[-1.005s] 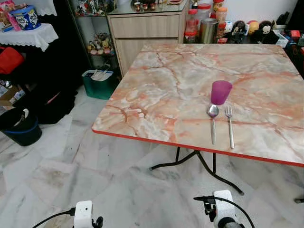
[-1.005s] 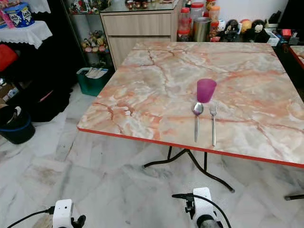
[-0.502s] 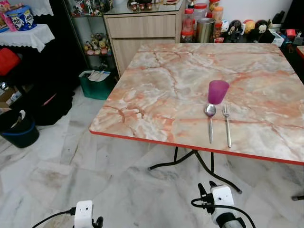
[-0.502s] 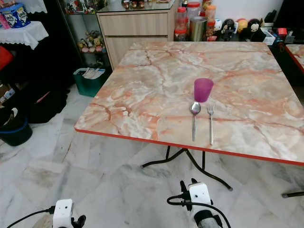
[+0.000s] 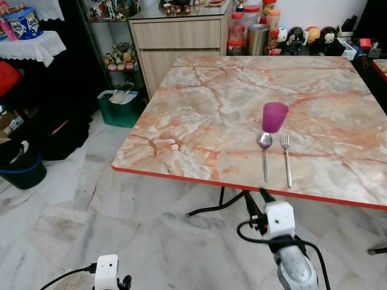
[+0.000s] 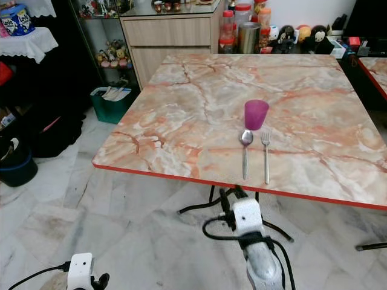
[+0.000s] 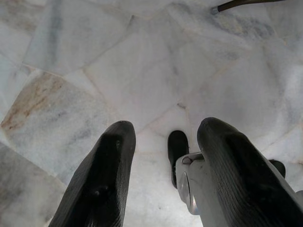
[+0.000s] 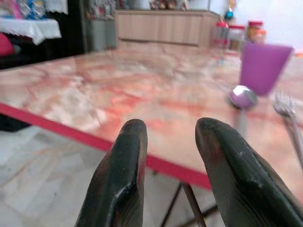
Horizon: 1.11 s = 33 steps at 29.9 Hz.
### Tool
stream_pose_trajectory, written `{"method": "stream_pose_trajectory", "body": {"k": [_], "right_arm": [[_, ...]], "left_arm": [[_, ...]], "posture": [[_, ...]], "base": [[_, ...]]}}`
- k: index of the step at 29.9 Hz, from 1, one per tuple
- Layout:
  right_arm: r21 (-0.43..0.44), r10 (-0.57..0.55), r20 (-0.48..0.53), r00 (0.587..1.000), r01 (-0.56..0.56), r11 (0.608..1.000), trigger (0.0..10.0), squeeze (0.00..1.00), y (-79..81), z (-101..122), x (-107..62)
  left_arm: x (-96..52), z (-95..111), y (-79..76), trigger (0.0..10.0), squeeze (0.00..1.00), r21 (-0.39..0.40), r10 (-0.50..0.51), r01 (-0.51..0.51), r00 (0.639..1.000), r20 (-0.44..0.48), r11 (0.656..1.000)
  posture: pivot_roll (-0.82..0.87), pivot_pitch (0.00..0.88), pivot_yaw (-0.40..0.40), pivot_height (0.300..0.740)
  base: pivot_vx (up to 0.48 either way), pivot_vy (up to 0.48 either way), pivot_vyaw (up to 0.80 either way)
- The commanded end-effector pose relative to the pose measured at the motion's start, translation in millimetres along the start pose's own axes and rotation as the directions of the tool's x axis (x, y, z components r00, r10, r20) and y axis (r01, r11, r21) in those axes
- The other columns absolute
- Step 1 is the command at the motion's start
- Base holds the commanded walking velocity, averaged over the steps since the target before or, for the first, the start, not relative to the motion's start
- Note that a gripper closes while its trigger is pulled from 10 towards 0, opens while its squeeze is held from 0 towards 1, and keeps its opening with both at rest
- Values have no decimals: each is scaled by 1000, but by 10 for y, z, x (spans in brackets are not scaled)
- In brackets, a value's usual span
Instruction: Setting the table
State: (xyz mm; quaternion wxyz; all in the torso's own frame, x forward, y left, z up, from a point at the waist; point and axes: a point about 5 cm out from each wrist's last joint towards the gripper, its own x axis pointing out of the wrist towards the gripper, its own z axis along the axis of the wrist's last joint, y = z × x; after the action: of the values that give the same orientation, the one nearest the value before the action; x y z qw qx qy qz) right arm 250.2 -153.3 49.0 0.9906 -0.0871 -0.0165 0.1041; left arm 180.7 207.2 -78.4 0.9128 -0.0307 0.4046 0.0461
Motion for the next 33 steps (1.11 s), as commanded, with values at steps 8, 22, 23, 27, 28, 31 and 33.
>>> {"method": "stream_pose_trajectory", "body": {"k": [8,22,23,27,28,31,33], "right_arm": [[72,-123,-36,992,125,990,10000,0,-153,113,321],[47,-228,-73,971,232,972,10000,0,-435,200,619],[52,-224,-69,972,228,972,10000,0,-428,208,631],[56,-194,-42,980,196,979,10000,0,-327,252,691],[55,-191,-40,981,193,980,10000,0,-309,258,702],[54,-182,-35,983,184,981,10000,0,-282,268,720],[57,-175,-29,984,176,983,10000,0,-251,289,748]], "left_arm": [[-15,-16,64,10000,0,-12,42,-42,999,6,999],[-11,-7,61,10000,0,-14,34,-34,999,4,999],[-10,-5,60,10000,0,-14,34,-34,999,5,999],[0,21,51,10000,0,-19,33,-33,999,9,999],[2,29,50,10000,0,-21,33,-33,999,11,999],[4,35,48,10000,0,-21,33,-33,999,13,999],[7,45,48,10000,0,-21,34,-34,999,16,999]], "posture": [[26,0,92,740],[31,0,94,740],[31,0,94,740],[36,0,88,740],[36,0,88,740],[36,0,87,740],[36,0,87,740]], "base": [[0,0,0],[0,0,0],[0,0,0],[0,0,-555],[0,0,0],[0,0,0],[0,0,0]]}}
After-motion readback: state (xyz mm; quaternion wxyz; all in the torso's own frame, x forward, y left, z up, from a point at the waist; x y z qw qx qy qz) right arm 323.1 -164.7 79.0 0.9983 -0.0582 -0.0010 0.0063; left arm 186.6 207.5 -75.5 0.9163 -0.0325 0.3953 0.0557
